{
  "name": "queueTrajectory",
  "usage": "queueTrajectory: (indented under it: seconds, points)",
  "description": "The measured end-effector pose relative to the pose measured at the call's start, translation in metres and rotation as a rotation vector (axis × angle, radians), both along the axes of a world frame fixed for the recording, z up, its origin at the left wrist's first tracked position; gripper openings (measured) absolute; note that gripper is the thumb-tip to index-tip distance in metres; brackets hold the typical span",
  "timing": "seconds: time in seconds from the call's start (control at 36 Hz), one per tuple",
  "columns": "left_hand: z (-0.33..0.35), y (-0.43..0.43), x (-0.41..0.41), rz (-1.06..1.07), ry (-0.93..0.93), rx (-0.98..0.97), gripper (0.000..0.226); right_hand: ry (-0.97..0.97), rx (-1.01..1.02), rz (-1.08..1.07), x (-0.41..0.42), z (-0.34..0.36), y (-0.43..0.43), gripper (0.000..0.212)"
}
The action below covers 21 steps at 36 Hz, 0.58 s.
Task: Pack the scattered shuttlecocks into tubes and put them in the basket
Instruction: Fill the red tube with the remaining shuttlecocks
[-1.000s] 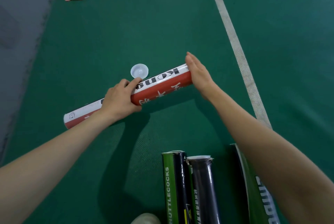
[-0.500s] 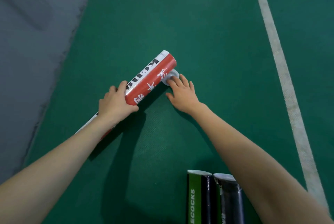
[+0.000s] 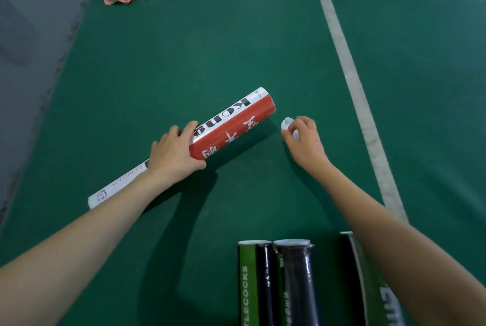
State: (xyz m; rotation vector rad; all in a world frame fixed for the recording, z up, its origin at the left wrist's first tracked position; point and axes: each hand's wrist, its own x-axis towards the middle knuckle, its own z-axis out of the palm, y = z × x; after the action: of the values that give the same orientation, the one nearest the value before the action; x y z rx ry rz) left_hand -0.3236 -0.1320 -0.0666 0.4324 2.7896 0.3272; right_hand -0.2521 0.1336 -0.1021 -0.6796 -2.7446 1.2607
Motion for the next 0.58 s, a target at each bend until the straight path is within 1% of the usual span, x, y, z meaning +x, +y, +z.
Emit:
queueTrajectory:
  seconds: [0.06,0.14,0.17,0.25,0.31,0.39,0.47,0.53,0.58]
  points:
    - [0.004,0.019,0.008,-0.056,0.018,0.014,0.088,0.087,-0.111,-0.13,0.012,0.017,0.017,0.022]
    - [0.01,0.051,0.023,-0.139,0.041,0.048,0.088,0.189,-0.29,-0.312,0.038,0.043,0.044,0.012]
    - [0.013,0.061,0.029,-0.164,0.049,0.061,0.088,0.227,-0.334,-0.349,0.049,0.052,0.054,0.013]
    - [0.019,0.089,0.048,-0.245,0.082,0.114,0.087,0.29,-0.396,-0.413,0.086,0.083,0.082,0.025]
    - [0.022,0.105,0.061,-0.306,0.105,0.17,0.085,0.309,-0.421,-0.425,0.112,0.098,0.099,0.026]
    - [0.026,0.126,0.08,-0.395,0.138,0.263,0.084,0.354,-0.515,-0.436,0.148,0.112,0.117,0.023]
    - [0.029,0.146,0.097,-0.508,0.196,0.324,0.083,0.405,-0.482,-0.424,0.181,0.119,0.128,0.014]
    - [0.031,0.158,0.106,-0.581,0.217,0.365,0.082,0.414,-0.399,-0.434,0.201,0.121,0.133,0.009]
    - [0.032,0.168,0.114,-0.648,0.235,0.406,0.079,0.367,-0.292,-0.454,0.221,0.115,0.136,0.012]
